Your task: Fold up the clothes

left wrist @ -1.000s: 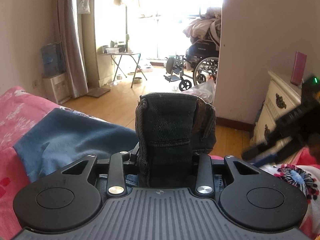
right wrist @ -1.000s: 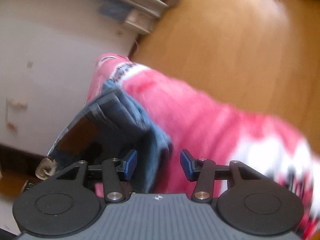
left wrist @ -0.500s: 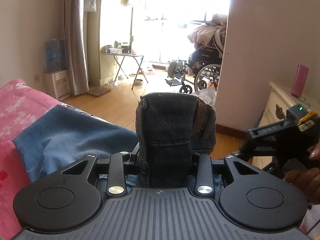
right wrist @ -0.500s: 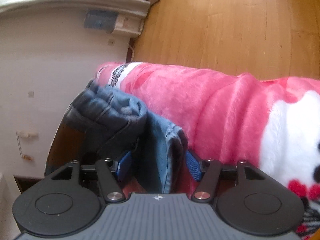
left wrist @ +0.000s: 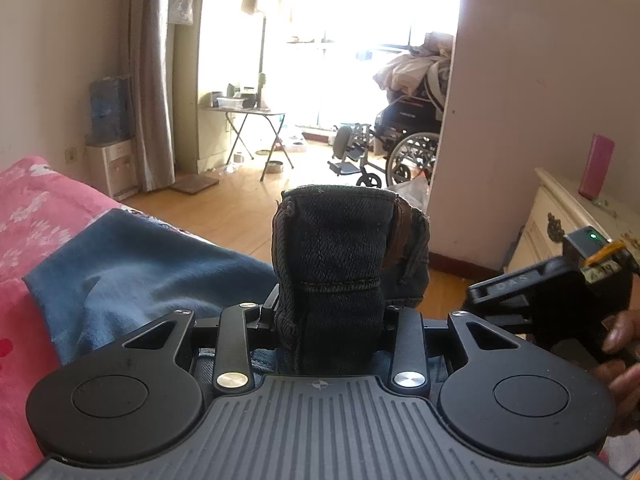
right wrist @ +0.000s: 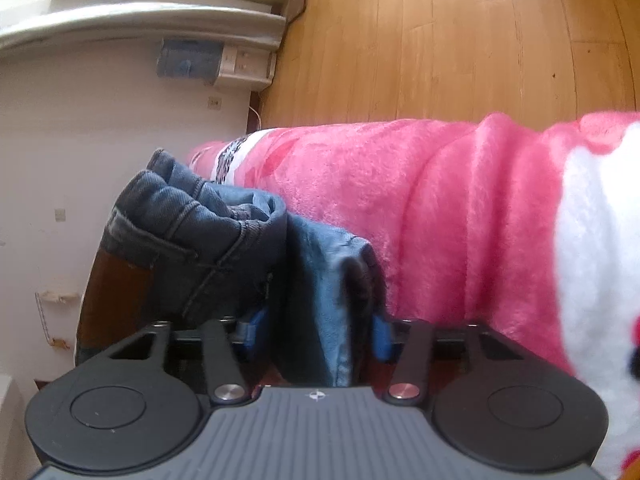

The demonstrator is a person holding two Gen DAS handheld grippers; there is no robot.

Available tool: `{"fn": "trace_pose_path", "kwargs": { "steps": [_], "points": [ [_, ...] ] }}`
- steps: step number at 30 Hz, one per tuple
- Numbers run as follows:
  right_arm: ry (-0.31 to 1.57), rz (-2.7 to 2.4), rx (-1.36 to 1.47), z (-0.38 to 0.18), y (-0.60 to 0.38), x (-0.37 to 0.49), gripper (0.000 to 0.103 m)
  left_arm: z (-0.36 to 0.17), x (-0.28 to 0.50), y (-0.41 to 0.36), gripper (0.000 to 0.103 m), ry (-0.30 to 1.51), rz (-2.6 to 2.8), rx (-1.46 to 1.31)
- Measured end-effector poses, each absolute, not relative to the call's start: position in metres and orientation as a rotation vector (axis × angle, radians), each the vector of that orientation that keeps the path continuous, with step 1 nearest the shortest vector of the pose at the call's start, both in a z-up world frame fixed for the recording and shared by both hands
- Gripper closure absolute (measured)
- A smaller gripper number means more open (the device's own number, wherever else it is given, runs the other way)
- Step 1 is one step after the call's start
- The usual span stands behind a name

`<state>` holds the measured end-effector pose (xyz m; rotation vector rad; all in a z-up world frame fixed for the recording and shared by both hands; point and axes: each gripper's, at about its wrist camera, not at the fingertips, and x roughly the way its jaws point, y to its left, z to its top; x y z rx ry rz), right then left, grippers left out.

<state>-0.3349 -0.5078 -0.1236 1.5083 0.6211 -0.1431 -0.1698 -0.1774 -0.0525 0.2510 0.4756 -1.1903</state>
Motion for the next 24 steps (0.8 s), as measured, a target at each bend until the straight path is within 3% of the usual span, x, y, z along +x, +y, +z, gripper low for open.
{"fn": "trace_pose_path", "kwargs": {
  "steps": [1,5,6,8,13,16,21,24],
  "points": [
    [0.604,-0.13,1.539,-0.127,-0.506,-0.335,0.066,-0.054,-0.172,-0.177,0.068,0.476,-1.2,0.263],
    [0.54,-0.076,1.615,-0.134,-0.5,-0.336,0.062,-0.058,-0.178,-0.174,0.066,0.485,-1.22,0.296],
    [0.525,-0.064,1.62,-0.134,-0.499,-0.337,0.058,-0.059,-0.177,-0.173,0.066,0.489,-1.219,0.293],
    [0.494,-0.037,1.612,-0.132,-0.499,-0.339,0.037,-0.06,-0.177,-0.172,0.065,0.499,-1.217,0.286],
    [0.389,0.049,1.598,-0.136,-0.496,-0.346,0.028,-0.059,-0.171,-0.172,0.065,0.547,-1.2,0.241],
    [0.244,0.111,1.663,-0.147,-0.493,-0.356,0.009,-0.06,-0.167,-0.175,0.065,0.582,-1.188,0.218],
    [0.204,0.076,1.698,-0.152,-0.49,-0.359,0.01,-0.063,-0.169,-0.177,0.064,0.583,-1.181,0.225],
    [0.216,0.069,1.695,-0.151,-0.49,-0.359,0.015,-0.065,-0.167,-0.176,0.065,0.59,-1.17,0.203]
  ]
}}
